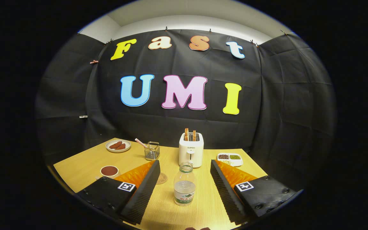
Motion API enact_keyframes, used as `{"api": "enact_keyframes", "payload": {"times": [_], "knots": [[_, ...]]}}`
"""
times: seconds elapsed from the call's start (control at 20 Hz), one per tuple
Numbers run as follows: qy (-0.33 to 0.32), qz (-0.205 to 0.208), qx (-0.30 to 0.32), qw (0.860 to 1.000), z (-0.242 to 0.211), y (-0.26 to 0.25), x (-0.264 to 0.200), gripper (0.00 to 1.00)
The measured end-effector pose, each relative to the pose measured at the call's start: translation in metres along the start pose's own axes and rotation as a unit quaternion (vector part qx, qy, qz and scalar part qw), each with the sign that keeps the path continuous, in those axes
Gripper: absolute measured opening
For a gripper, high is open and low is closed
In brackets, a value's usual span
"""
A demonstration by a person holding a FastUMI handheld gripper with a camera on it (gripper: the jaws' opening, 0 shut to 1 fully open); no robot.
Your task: Take the bottle from table, then pour the juice into the cup, finally place the bottle on the coaster
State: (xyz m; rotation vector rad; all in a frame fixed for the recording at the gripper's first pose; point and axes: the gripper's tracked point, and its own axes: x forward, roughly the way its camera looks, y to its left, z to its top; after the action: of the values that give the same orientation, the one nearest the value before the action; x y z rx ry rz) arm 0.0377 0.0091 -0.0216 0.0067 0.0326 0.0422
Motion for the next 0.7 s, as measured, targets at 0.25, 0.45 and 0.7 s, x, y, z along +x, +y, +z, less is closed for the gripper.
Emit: {"api": "enact_keyframes", "payload": {"times": [0.25,0.45,0.7], "knots": [[0.010,-0.002,-0.008,1.000,-0.014,-0.001,0.007,0.98],[0.030,-0.010,-0.006,0.999,-0.034,-0.003,0.017,0.98],[0.035,-0.018,-0.006,0.999,-0.044,-0.004,0.034,0.98]]}}
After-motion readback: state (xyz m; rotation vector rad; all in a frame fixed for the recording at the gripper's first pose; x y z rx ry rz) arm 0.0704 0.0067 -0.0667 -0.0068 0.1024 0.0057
